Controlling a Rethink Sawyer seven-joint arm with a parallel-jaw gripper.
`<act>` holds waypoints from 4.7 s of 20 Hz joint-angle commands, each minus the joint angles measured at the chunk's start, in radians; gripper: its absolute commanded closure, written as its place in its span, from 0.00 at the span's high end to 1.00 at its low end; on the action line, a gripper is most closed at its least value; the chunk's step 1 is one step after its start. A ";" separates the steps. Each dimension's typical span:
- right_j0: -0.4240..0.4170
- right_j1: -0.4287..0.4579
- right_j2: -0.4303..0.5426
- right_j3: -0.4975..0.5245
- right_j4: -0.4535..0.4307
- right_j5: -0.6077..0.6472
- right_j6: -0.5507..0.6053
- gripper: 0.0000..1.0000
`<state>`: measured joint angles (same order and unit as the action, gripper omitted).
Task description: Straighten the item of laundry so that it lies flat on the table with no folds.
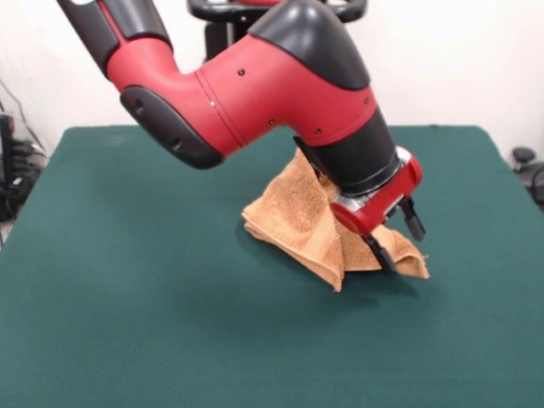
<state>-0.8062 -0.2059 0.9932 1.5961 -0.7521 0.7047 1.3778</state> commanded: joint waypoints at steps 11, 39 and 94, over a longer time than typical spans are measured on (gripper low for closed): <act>0.066 0.027 -0.088 -0.012 -0.080 0.139 -0.290 1.00; 0.015 0.009 -0.006 0.037 -0.137 -0.069 -0.204 1.00; 0.025 0.026 0.011 0.043 -0.105 -0.062 -0.217 0.00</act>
<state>-0.7997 -0.1918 1.0086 1.6139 -0.8604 0.6025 1.3778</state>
